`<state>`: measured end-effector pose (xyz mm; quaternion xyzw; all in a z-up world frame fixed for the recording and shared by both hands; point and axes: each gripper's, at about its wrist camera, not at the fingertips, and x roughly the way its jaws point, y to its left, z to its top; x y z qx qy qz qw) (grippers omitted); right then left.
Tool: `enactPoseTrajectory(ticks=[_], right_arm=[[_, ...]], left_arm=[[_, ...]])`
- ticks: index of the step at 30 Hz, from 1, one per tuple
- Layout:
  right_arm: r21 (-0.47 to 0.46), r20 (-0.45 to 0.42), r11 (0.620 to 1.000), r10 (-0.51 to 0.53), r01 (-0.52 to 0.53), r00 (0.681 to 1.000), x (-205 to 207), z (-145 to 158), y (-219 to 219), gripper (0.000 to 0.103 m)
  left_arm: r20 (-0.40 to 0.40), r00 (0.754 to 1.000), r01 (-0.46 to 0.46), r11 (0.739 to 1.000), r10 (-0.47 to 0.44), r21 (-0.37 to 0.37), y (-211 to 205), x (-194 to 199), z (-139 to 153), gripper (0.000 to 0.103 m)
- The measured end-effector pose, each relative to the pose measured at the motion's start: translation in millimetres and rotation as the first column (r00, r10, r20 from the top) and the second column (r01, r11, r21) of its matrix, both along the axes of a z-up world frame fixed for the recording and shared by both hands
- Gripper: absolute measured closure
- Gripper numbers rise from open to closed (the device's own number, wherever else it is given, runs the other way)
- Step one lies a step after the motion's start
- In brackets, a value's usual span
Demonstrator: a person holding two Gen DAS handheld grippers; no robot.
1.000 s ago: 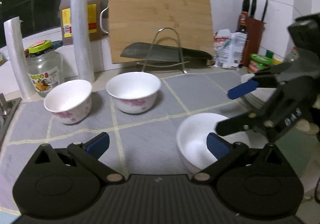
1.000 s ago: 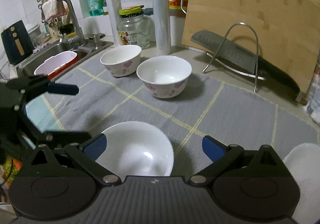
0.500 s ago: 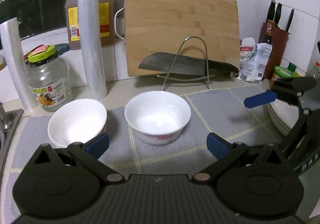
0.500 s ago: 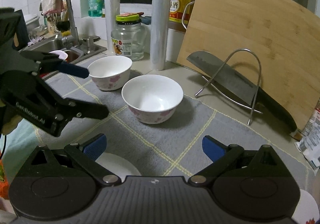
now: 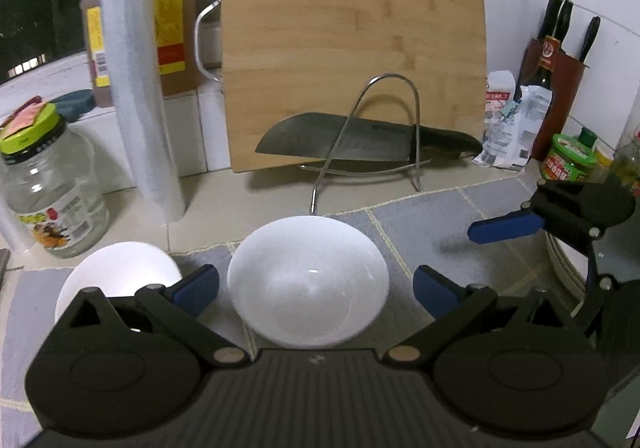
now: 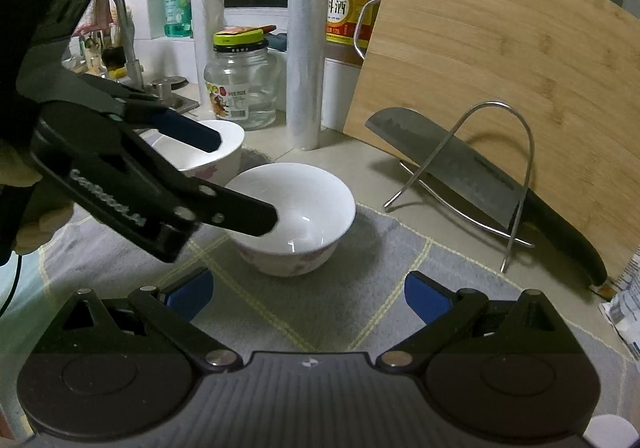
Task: Organize plates and bowls
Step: 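Move the left gripper to a pink-flowered bowl and close on its rim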
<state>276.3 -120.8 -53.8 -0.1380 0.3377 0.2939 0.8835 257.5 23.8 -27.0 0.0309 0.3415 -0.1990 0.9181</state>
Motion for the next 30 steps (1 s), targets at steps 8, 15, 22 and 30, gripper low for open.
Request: enactPoseTrajectory(ticks=[8,15,22,30], right_arm=[[-0.002,-0.015,0.999,0.036,-0.036,0.999,15,-7,9,0.0],[0.001,-0.028,0.998,0.069,-0.069,0.997,24,-11,18,0.0],[0.006,-0.044,0.996,0.093,-0.093,0.995,33,-17,25,0.001],[0.008,-0.05,0.994,0.105,-0.105,0.993,40,-22,30,0.002]], left_arm=[[-0.059,0.998,0.012,1.0,-0.012,0.004,1,31,-10,0.001],[-0.105,0.993,0.05,0.999,-0.052,-0.02,2,46,-16,0.001],[-0.114,0.991,0.071,0.997,-0.072,-0.014,0,56,-18,0.001],[-0.145,0.985,0.095,0.995,-0.096,-0.017,2,65,-24,0.015]])
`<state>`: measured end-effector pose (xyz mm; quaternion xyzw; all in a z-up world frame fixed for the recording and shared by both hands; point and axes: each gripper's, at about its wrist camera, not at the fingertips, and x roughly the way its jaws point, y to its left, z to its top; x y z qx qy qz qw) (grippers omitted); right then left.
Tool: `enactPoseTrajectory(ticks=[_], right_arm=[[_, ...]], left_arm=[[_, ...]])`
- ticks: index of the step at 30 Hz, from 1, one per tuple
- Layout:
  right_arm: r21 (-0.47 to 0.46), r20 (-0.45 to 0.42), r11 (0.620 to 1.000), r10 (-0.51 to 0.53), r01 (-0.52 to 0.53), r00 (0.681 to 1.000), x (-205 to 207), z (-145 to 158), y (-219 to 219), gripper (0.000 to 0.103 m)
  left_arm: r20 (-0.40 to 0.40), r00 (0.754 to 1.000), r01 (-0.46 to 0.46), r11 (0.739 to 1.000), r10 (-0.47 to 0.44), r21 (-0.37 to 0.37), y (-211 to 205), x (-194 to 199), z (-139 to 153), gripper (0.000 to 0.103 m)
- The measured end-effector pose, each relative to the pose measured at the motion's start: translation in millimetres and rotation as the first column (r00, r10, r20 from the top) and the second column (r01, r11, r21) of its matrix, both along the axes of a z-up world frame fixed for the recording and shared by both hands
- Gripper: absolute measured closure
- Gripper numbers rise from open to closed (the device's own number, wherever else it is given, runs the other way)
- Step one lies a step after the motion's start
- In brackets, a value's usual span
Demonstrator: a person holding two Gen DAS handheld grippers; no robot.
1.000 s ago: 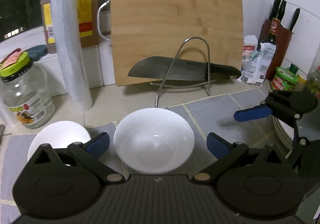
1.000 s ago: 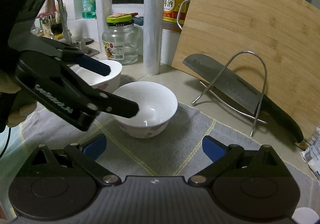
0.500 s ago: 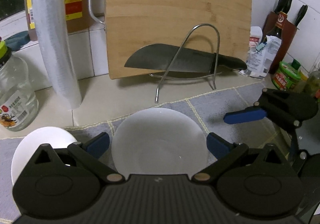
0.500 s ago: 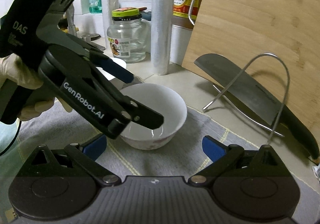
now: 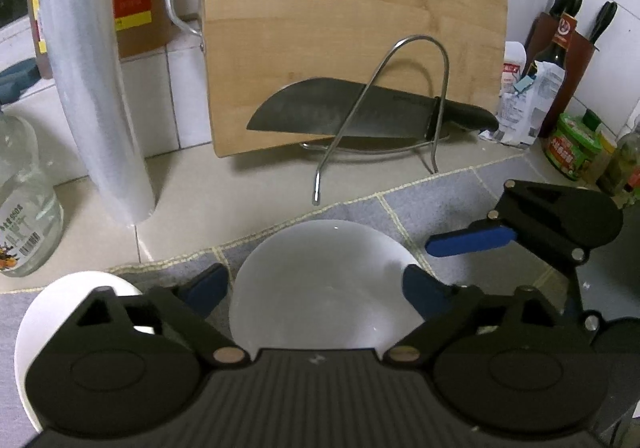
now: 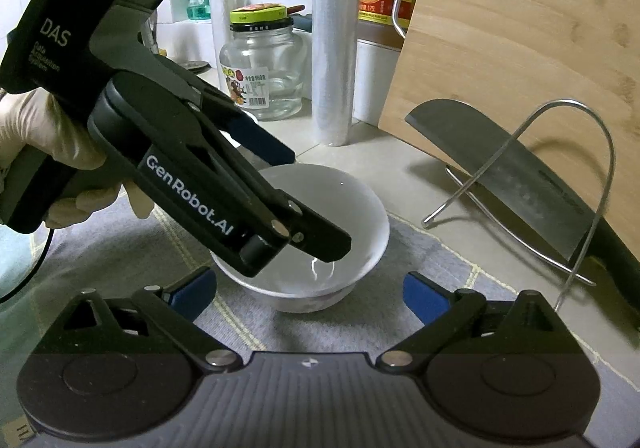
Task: Organize plates and bowls
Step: 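Move the left gripper to a pink-flowered bowl and close on its rim, then lift the bowl with the left gripper and carry it toward the stack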
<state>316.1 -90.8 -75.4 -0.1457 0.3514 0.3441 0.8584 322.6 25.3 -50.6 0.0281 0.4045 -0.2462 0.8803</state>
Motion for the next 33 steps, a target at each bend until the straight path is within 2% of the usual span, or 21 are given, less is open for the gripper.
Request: enactPoseTrajectory(ticks=[12,33], right_arm=[[-0.011,0.001,0.999,0.04,-0.04,0.999,2.8,-4.3,7.3,0.018],[-0.022,0.012,0.999,0.047,-0.046,0.999,0.2,1.1,7.5,0.019]], left_arm=[[-0.024,1.0,0.014,1.0,-0.015,-0.007,1.7,2.5,-6.0,0.018],[-0.004,1.0,0.029,0.999,-0.029,-0.022,3.5,-3.9,1.0,0.018]])
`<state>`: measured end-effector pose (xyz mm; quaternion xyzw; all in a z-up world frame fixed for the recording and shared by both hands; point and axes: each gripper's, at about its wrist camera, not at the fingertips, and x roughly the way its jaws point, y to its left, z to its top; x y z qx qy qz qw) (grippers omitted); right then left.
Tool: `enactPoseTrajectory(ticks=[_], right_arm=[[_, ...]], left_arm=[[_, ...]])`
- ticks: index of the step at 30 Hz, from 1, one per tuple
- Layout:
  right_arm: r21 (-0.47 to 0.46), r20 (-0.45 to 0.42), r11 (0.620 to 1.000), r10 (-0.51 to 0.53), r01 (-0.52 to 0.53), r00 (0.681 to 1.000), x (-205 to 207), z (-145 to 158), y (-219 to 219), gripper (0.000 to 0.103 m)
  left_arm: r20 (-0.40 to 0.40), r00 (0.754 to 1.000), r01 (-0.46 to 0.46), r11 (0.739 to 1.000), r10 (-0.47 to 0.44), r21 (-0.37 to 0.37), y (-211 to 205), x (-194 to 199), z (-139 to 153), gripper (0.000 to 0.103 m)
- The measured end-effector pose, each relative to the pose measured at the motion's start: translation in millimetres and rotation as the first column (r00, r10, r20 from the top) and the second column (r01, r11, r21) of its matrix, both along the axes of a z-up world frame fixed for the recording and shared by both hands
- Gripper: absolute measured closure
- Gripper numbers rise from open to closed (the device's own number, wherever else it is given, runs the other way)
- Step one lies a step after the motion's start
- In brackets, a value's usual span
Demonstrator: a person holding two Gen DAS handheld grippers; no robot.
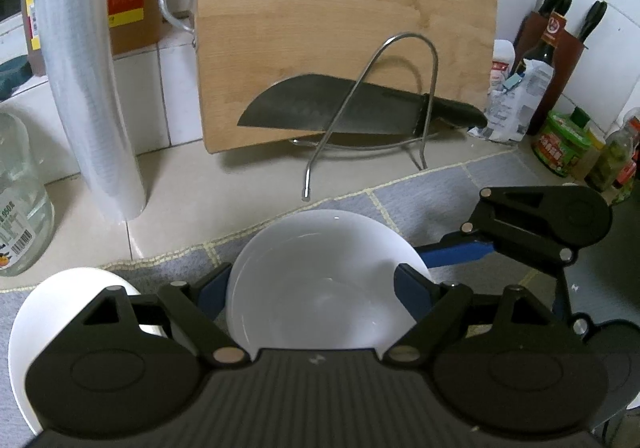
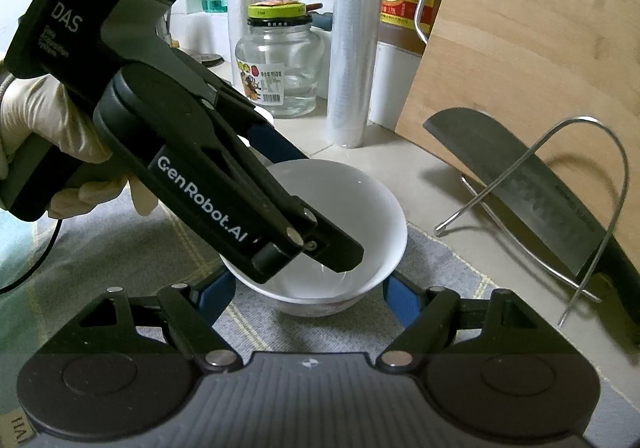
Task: Organize plates and bowls
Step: 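Lift the bowl with the left gripper and carry it toward the stack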
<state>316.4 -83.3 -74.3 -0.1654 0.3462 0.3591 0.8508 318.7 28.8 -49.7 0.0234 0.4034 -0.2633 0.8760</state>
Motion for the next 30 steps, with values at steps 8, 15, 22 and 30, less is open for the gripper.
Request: enactPoseTrajectory(ticks=[8,15,22,30], right_arm=[[-0.01,0.021,1.0,0.007,-0.007,1.0,-12,15,-5,0.019],[0.007,0.026,1.0,0.007,-0.007,1.0,-25,28,-12,0.019],[0.022,0.031,1.0,0.007,-0.008,0.999,-43,41,-19,0.019],[0.028,0.033,1.0,0.01,-0.011,0.999,-66,53,-27,0.019]], left_arm=[[0.022,1.0,0.006,1.0,-0.005,-0.01,-4,-14,15,0.018],[0.046,0.999,0.019,1.0,-0.019,-0.003,-8,-29,31,0.018],[0.068,0.997,0.023,1.0,-0.023,0.003,-14,-49,44,0.018],[0.089,0.996,0.027,1.0,-0.028,0.009,-22,-77,56,0.018]])
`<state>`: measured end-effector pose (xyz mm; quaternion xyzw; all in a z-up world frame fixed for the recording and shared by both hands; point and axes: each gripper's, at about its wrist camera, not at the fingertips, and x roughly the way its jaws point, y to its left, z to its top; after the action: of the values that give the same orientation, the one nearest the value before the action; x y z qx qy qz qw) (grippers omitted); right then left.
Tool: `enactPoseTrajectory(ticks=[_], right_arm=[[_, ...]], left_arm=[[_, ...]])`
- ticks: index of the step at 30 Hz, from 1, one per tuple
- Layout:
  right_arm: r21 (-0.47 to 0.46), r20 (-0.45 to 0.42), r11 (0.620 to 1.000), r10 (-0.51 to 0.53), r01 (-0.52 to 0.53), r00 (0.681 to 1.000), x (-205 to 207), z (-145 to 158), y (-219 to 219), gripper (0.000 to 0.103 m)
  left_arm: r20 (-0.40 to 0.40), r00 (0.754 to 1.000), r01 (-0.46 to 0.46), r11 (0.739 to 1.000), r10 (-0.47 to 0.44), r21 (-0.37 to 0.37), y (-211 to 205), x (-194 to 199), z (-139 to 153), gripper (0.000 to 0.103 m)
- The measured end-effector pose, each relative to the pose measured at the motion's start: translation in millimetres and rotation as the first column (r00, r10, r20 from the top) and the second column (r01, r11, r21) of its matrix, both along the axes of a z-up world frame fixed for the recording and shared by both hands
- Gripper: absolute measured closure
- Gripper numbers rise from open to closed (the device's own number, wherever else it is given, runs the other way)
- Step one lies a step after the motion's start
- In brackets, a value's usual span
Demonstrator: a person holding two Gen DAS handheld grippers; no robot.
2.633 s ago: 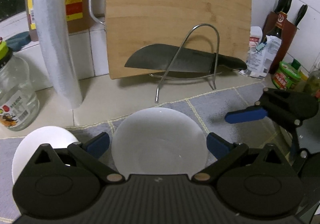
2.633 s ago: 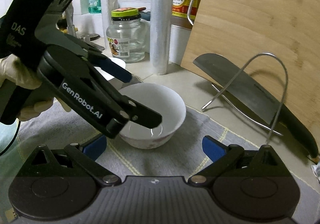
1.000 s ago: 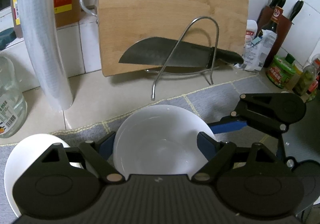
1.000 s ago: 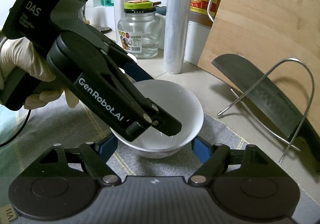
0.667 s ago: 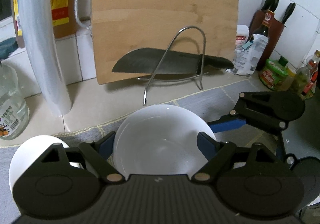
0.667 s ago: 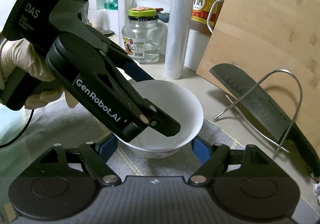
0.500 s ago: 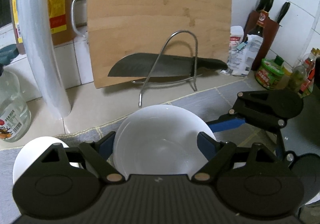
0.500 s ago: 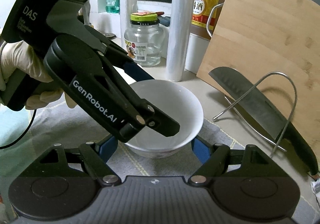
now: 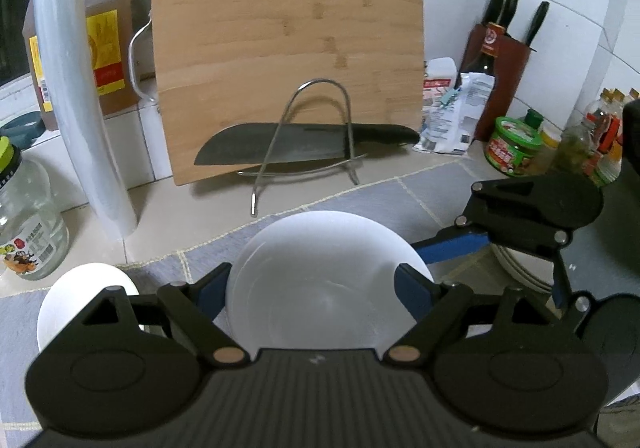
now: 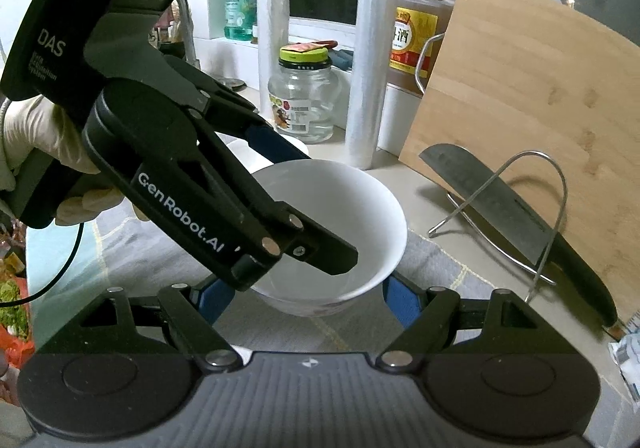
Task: Organize plates and bowls
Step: 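Lift the bowl with the left gripper and carry it toward the stack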
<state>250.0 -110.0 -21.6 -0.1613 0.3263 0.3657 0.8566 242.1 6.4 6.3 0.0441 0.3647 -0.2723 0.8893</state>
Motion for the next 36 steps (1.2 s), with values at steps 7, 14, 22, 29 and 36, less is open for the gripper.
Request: enactPoseTrajectory(ticks=[7,14,22,29,36], right_arm=[[0.007,0.003,1.0,0.007,-0.007,1.0,-21,7,-8,0.019],[0.007,0.004,1.0,0.026,-0.026,1.0,-40,8,-14,0.019],[0.01,-0.008,0.999,0.036,-0.036,0.999,-56,7,-21,0.019],[0.005,-0.019,0.999,0.037,-0.037,0.999,-68,4,-28,0.019],[-0.001,-0.034,0.999,0.037,-0.037,0.999,-78,0,-37,0.019]], left_arm=[[0.006,1.0,-0.012,1.0,0.012,-0.011,-6,-24,7,0.017],[0.01,1.0,-0.019,1.0,0.019,-0.007,-11,-47,12,0.017],[0.001,1.0,-0.026,1.0,0.026,-0.01,-16,-64,11,0.017],[-0.023,0.999,-0.023,1.0,0.023,-0.014,-20,-77,5,0.017],[-0.05,0.999,-0.016,0.999,0.015,-0.028,-26,-85,-6,0.017]])
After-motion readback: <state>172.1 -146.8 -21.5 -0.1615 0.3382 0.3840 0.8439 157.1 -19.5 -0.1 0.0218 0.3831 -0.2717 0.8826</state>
